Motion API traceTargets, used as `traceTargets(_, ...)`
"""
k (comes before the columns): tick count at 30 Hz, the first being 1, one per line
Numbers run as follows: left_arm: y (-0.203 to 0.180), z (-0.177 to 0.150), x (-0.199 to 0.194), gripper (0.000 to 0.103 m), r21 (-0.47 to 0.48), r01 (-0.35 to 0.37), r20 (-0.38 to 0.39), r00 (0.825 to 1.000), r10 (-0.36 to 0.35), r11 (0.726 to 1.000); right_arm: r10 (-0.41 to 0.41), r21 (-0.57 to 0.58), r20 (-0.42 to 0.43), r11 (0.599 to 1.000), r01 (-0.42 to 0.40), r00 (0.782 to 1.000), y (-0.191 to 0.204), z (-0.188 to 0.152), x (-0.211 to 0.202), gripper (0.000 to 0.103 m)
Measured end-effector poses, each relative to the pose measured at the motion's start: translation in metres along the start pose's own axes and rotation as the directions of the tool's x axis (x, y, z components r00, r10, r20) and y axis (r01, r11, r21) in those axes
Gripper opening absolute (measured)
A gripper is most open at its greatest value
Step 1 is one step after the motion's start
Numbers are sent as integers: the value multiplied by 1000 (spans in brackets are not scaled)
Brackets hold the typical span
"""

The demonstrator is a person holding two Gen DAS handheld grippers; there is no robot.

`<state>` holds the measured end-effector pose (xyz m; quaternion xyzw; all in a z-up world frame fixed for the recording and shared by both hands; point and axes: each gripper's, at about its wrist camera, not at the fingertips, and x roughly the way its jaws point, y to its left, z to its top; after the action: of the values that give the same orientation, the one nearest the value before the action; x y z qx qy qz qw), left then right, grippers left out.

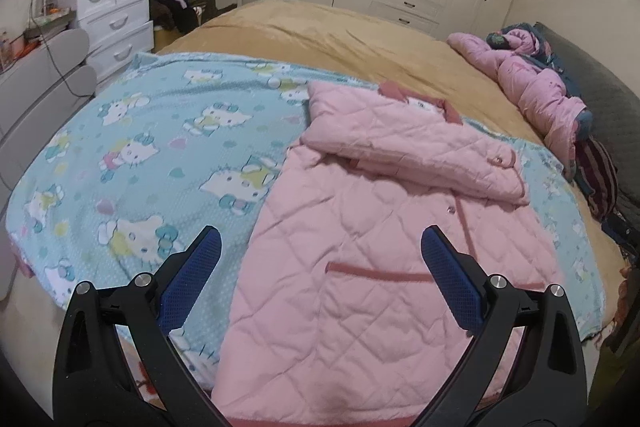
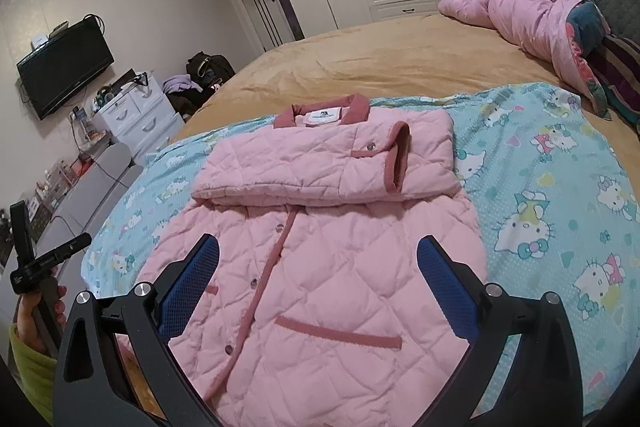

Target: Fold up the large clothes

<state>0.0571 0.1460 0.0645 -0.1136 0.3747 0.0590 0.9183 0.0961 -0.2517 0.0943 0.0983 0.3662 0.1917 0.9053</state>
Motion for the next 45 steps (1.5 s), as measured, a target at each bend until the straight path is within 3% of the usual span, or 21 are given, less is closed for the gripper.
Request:
traceTargets(17,41,-55,10,94,-38,-76,-121,990,71,996,-10,-4,-79,1000,10,997,-25,-43,-4,99)
traceTargets(33,59,-112,40,94,-82,-35,-250,968,14,996,-12,-11,-148,1000,10,989,-41,-74,-8,99)
traceTargets(45,64,-127,59,94,-138,-12,-323,946,-34,990,11,-27,-243,999,-18,970,-42,-108,-4,99)
